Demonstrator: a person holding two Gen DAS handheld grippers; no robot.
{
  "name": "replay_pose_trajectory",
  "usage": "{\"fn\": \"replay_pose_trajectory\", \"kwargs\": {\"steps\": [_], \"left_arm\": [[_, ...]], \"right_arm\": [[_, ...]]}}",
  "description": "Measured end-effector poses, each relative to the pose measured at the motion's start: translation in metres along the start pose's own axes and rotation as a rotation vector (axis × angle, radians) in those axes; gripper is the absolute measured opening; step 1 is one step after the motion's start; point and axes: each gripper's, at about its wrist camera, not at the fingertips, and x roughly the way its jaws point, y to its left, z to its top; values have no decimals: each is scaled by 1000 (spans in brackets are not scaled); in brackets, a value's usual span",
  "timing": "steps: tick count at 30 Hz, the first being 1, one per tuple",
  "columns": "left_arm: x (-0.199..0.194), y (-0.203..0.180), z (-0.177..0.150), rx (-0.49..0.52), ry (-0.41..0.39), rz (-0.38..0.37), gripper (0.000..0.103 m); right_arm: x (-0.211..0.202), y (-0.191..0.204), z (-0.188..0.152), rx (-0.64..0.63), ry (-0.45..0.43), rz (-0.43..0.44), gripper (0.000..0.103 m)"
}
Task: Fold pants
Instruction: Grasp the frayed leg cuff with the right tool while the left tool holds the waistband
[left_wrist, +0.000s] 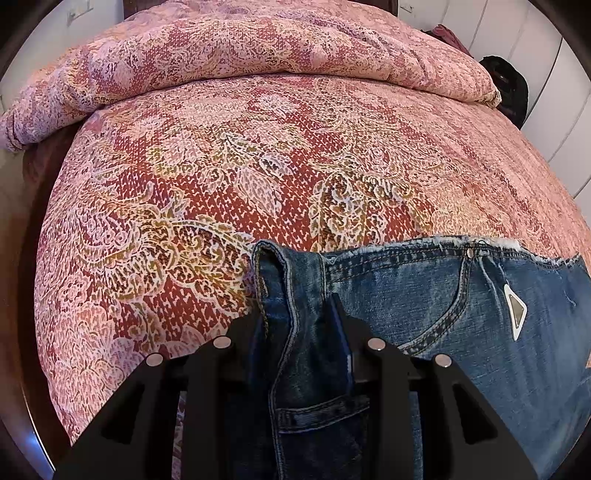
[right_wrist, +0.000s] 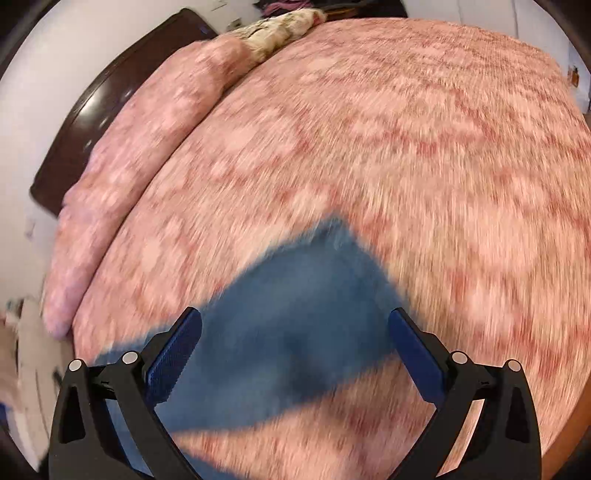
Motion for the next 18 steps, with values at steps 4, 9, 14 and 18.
{"fn": "replay_pose_trajectory", "kwargs": {"steps": [4, 9, 14, 18], "left_arm": [[0, 0, -1, -5, -5, 2, 33], [-1, 2, -3, -10, -10, 2, 33], [-2, 4, -6, -15, -16, -3, 33], [-3, 7, -7, -18, -19, -7, 33]], "right_arm": [[33, -1, 37, -42, 22, -130, 99], [74, 8, 50, -121, 114, -157, 71], [98, 15, 55, -172, 141, -204, 62], [112, 21, 54, -210, 184, -234, 47]]}}
